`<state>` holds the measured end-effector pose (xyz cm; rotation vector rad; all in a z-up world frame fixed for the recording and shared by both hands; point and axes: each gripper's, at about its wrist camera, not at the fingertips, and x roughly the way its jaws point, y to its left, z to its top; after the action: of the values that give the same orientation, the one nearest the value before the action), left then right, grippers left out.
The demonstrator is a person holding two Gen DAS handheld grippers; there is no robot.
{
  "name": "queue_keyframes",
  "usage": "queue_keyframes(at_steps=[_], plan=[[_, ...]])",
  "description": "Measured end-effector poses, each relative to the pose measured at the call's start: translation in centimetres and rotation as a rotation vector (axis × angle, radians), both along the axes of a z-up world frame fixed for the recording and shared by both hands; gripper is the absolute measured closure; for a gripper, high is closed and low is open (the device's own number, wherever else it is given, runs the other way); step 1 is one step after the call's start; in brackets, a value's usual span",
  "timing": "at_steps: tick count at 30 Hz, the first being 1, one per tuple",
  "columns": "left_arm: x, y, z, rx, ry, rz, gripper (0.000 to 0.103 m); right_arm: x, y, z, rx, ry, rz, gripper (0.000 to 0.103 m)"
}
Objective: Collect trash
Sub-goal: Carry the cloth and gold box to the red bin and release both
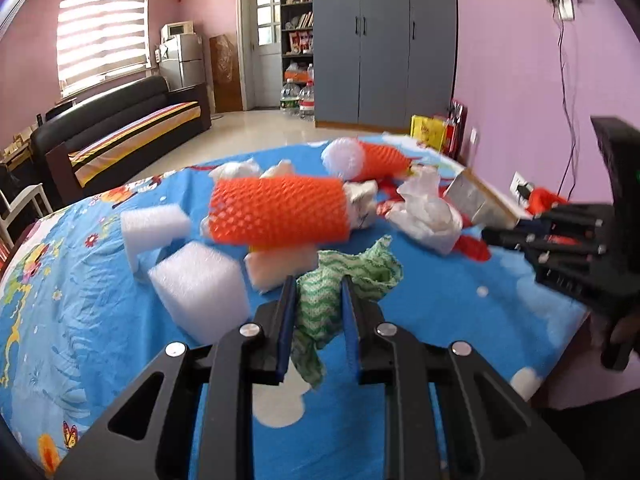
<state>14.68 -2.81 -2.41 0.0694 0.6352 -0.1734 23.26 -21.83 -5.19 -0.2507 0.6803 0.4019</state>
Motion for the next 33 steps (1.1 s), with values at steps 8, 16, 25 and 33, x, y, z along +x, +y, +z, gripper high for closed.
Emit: queue_keyframes(at_steps=[8,16,25,33], plan=[[0.1,-2.2,1.3,-0.030,-0.031,-0.016,0.081,-0.4,-0.6,0.0,-0.005,0.001,-0.004,0.087],[0.4,-5.2,1.8,-0.024,-0.055,-0.036,0.081,-1.4,-1.6,0.8,0.009,-0.025,-0.007,0.087],[0.4,-8.4,1.6,0.005,-0.079,-0.082,0.081,-2.8,-4.2,2.2,0.048,-0.068,-0.045,0.087],[0.4,-10.8,2.2,0.001,-0.136,-0.096,0.081,-3.6,-7.1,2.9,0.073,-0.102,-0.105,0.087]])
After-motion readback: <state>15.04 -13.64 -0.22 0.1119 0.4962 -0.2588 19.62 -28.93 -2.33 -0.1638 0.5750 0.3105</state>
